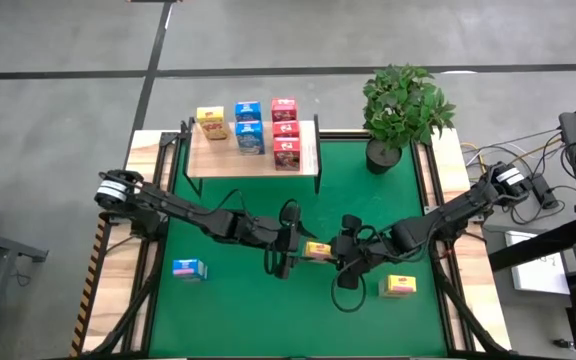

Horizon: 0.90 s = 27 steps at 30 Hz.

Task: Stack cereal on shelf
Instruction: Put the center yellow cereal on the shelf

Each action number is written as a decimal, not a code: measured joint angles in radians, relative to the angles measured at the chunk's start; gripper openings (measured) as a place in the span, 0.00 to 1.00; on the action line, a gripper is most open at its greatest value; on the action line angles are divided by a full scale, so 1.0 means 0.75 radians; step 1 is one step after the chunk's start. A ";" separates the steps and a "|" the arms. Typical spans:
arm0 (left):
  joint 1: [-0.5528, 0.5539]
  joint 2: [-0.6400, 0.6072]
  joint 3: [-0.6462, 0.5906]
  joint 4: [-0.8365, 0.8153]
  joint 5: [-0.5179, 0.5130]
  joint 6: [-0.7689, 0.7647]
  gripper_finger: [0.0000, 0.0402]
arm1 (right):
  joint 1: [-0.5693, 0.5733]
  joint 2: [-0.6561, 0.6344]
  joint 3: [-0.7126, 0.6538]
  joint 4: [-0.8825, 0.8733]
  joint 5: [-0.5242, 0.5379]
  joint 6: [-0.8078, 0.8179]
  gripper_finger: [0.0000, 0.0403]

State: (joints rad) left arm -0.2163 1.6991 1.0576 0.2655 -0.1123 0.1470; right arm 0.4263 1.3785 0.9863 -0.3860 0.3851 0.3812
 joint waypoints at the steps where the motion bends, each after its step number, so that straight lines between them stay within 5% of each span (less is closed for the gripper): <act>1: 0.003 0.009 0.000 0.005 0.001 -0.004 0.58 | 0.001 0.000 0.000 0.000 0.000 0.000 0.44; 27: 0.016 0.097 0.003 0.028 0.069 -0.054 0.59 | 0.001 0.002 0.002 -0.001 0.000 0.001 0.44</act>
State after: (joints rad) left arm -0.2043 1.7721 1.0595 0.2868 -0.0605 0.1062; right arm 0.4267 1.3800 0.9878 -0.3866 0.3852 0.3822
